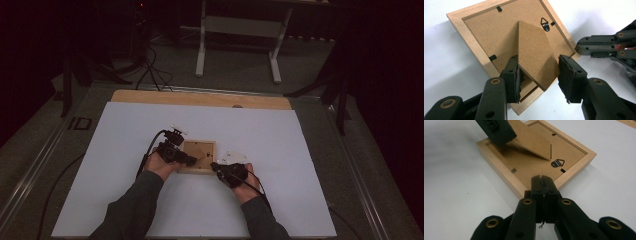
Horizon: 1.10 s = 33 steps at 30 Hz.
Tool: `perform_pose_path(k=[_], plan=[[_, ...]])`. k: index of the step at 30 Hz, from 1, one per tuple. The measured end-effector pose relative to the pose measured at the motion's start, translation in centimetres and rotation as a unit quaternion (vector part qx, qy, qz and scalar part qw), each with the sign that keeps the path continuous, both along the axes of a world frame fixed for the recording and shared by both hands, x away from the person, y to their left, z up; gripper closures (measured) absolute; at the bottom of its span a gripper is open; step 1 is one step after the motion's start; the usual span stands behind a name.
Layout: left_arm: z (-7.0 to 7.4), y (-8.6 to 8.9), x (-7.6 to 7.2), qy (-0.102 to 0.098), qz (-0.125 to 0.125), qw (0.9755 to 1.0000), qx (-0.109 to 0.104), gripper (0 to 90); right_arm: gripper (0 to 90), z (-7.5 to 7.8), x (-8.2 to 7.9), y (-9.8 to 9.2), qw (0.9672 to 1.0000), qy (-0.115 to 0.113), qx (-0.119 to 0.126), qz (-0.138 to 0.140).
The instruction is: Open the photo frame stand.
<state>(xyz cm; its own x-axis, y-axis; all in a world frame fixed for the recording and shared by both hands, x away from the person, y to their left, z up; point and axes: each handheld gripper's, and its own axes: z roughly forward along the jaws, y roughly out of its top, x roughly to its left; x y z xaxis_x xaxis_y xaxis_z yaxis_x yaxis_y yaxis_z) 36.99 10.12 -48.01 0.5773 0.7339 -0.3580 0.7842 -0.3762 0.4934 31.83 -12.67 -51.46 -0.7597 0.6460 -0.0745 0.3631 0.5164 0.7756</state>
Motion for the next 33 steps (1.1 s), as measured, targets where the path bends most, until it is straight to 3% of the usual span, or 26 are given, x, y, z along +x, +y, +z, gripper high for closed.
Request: perform_pose_path(k=[4, 10, 16, 33], plan=[[0.1, -0.1, -0.2, -0.014, -0.004, 0.9999, 0.008, 55.0, 87.7, 0.1, 0.1, -0.1, 1.0, 0.0, -0.003, -0.003], [0.6, -0.3, -1.1, -0.061, -0.003, 0.9977, 0.029, 54.9, 84.1, 1.0, 0.4, -1.0, 0.9998, -0.006, 0.011, -0.015], [0.7, -0.6, -1.6, -0.081, -0.006, 0.996, 0.036, 54.9, 81.5, 2.2, 0.9, -1.8, 0.9993, -0.016, 0.025, -0.024], [0.2, -0.5, -3.7, -0.131, -0.001, 0.9905, 0.044, 54.8, 73.3, 3.2, 3.0, -2.1, 0.9985, -0.005, 0.038, -0.039]])
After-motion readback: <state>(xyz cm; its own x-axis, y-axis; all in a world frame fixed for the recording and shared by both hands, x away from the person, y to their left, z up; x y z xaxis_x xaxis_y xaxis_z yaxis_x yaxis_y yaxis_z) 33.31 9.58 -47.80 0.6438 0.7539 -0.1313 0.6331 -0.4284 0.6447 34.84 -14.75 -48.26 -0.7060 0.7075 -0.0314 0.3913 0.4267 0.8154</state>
